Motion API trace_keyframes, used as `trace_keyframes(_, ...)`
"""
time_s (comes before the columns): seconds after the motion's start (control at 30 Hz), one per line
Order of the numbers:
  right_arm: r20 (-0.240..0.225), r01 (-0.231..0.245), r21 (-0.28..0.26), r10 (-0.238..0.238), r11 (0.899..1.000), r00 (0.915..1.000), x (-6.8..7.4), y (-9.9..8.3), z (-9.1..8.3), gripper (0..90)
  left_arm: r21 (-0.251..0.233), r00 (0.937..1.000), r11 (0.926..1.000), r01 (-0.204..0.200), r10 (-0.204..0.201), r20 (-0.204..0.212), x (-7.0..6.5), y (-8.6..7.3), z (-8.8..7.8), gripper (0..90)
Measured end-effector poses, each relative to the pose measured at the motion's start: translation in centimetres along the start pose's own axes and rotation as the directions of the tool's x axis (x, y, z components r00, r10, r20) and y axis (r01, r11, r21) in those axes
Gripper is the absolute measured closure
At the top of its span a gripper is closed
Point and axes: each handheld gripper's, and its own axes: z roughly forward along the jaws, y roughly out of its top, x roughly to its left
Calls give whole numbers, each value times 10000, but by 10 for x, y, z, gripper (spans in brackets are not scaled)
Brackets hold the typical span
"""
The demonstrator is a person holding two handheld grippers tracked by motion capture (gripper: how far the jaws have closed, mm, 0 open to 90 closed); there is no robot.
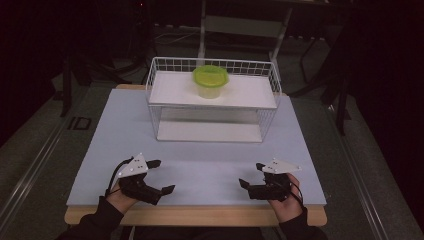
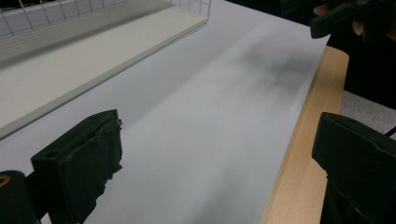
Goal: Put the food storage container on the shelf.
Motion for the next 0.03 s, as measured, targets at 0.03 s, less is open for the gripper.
trace_keyframes(0.03, 0, 0, 0, 0, 10000, 10000, 0, 0, 0, 162, 0, 10000, 10000, 0, 0, 0, 0, 0, 0, 24)
